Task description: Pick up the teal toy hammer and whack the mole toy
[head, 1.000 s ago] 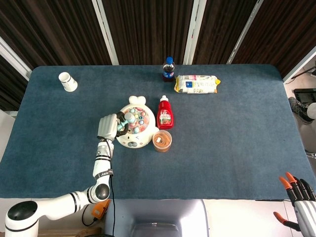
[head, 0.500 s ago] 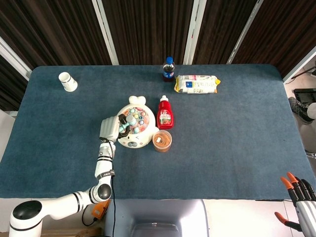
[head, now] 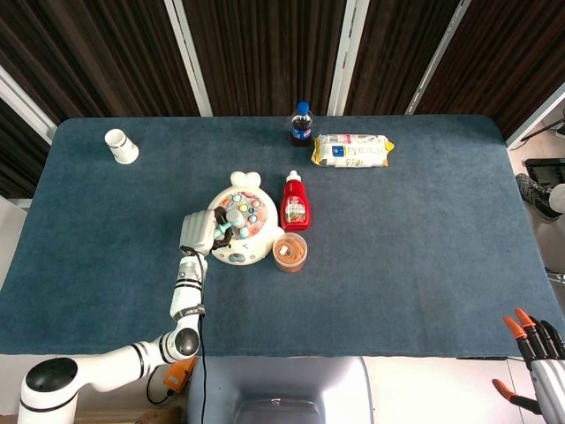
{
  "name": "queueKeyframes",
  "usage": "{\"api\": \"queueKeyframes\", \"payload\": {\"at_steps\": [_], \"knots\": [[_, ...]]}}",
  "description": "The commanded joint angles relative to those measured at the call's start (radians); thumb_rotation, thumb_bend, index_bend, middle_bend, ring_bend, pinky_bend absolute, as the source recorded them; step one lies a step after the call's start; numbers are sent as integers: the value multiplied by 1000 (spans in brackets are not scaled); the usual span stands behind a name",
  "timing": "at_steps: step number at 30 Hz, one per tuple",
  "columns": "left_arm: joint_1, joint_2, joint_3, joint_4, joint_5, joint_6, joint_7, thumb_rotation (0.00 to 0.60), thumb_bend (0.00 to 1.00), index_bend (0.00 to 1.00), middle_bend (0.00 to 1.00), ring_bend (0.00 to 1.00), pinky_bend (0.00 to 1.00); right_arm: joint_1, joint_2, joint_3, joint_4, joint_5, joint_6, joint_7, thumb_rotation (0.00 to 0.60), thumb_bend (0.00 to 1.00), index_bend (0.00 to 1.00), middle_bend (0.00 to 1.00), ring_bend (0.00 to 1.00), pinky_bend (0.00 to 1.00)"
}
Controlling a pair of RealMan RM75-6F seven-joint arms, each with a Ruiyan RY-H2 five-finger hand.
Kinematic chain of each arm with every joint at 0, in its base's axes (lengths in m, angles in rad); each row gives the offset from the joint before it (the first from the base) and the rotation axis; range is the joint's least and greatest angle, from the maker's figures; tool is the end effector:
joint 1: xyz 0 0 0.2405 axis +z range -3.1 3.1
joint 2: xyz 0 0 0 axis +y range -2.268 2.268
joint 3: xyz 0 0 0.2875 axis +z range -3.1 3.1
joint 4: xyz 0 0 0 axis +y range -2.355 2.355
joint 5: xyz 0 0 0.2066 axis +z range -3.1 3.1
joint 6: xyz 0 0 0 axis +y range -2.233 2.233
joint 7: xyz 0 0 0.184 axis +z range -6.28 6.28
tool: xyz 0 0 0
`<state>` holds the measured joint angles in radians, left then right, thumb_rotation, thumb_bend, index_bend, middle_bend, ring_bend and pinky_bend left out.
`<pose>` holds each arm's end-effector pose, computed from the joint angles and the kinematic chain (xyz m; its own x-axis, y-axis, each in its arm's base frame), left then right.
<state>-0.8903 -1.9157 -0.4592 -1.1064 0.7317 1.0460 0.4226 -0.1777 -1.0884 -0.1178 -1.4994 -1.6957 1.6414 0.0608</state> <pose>-0.1335 0.4673 -0.0740 0.1487 0.1681 0.9745 0.9881 0.0146 -0.1533 -0.3688 -0.0942 0.1794 0.4480 -0.1368 0.8835 -0.8897 0.0288 0.4556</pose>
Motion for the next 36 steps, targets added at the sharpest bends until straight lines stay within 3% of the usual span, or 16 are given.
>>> {"api": "queueKeyframes", "payload": {"at_steps": [1, 7, 14, 36], "knots": [[-1, 6, -7, -8, 7, 7, -9, 600, 817, 695, 939, 885, 1000, -1, 1, 1, 0, 1, 1, 2, 600, 174, 0, 12, 0, 0], [-13, 48, -49, -29, 13, 19, -22, 600, 818, 695, 939, 886, 1000, -4, 2, 0, 3, 0, 7, 7, 600, 174, 0, 12, 0, 0], [-21, 94, -76, -17, -67, -35, 4, 600, 819, 695, 939, 885, 1000, -6, 2, 4, 5, 7, 10, 10, 600, 174, 0, 12, 0, 0], [-53, 76, -36, 28, -132, -77, 18, 600, 818, 699, 941, 886, 1000, -2, 1, 6, -1, 14, -3, 2, 600, 174, 0, 12, 0, 0]]}}
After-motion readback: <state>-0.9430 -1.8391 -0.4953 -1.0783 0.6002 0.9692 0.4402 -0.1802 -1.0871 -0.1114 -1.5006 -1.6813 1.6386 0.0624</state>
